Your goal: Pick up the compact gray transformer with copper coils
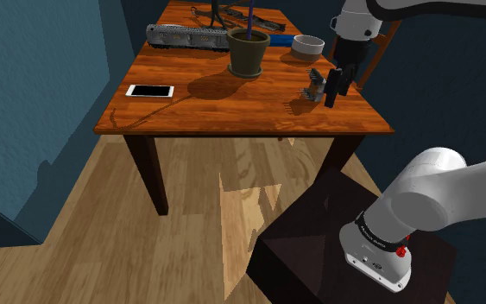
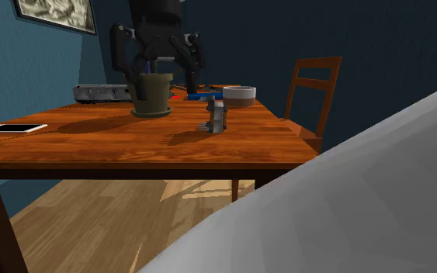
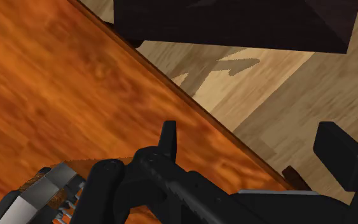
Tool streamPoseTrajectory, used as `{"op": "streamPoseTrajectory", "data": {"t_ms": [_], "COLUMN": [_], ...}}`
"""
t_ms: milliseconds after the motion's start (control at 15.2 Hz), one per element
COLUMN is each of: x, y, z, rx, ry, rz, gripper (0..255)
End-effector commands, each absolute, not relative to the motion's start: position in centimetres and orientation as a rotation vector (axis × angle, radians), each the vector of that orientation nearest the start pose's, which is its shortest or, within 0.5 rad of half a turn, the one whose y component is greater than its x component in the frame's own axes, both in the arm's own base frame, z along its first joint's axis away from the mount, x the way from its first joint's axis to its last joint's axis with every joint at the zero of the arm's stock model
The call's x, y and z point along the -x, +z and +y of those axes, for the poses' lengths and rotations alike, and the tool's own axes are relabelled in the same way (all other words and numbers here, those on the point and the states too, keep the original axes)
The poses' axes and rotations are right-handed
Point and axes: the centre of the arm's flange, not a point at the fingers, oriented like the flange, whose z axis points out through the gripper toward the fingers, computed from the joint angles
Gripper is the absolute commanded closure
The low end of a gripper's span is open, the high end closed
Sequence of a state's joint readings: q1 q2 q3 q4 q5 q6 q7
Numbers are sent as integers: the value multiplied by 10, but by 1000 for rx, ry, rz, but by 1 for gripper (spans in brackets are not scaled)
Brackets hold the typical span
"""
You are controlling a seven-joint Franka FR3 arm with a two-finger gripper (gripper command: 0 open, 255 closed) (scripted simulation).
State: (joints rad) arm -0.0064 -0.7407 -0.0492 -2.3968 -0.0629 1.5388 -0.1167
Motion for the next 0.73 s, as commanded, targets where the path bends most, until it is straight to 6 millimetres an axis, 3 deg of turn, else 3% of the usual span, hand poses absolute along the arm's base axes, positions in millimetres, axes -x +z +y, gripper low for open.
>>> {"op": "streamPoseTrajectory", "data": {"t_ms": [0,660], "x": [-311,-375], "y": [554,532], "z": [-28,-125], "rx": [3154,3221], "ry": [189,68], "rz": [-123,88], "gripper": [0,0]}}
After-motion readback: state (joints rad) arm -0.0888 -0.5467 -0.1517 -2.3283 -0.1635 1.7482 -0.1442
